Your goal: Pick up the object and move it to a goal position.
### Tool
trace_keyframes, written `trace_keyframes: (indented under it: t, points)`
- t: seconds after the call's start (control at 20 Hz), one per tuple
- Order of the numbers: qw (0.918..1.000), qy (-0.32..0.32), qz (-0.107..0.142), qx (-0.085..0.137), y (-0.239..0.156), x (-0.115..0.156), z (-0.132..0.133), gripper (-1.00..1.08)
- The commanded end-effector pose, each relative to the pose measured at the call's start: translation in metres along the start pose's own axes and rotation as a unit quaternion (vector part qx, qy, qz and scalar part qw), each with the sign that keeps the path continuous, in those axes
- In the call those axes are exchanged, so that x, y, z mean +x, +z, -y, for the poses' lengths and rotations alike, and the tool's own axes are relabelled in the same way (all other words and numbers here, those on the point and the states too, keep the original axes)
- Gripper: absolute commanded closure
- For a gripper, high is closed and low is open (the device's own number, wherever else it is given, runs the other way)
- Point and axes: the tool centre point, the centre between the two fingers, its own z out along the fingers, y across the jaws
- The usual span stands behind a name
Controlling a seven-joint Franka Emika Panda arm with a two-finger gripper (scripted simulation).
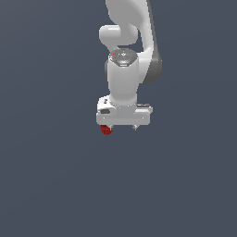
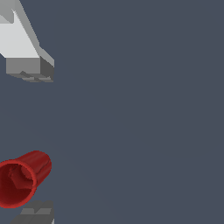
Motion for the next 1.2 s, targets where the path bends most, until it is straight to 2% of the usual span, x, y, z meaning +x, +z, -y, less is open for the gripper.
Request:
trace_keyframes:
  t: [0.0, 0.3, 0.6, 1.15]
  points:
    - [1.0000, 0.006, -0.005, 0.001, -0.006, 0.003, -0.005, -0.92]
    - [1.0000, 0.006, -0.004, 0.001, -0.004, 0.002, -0.006, -0.92]
    - [0.9999, 0.011, 0.001, -0.002, 0.011, -0.012, -0.021, -0.92]
    - [0.9993, 0.029, 0.022, -0.012, 0.060, -0.074, -0.070, -0.92]
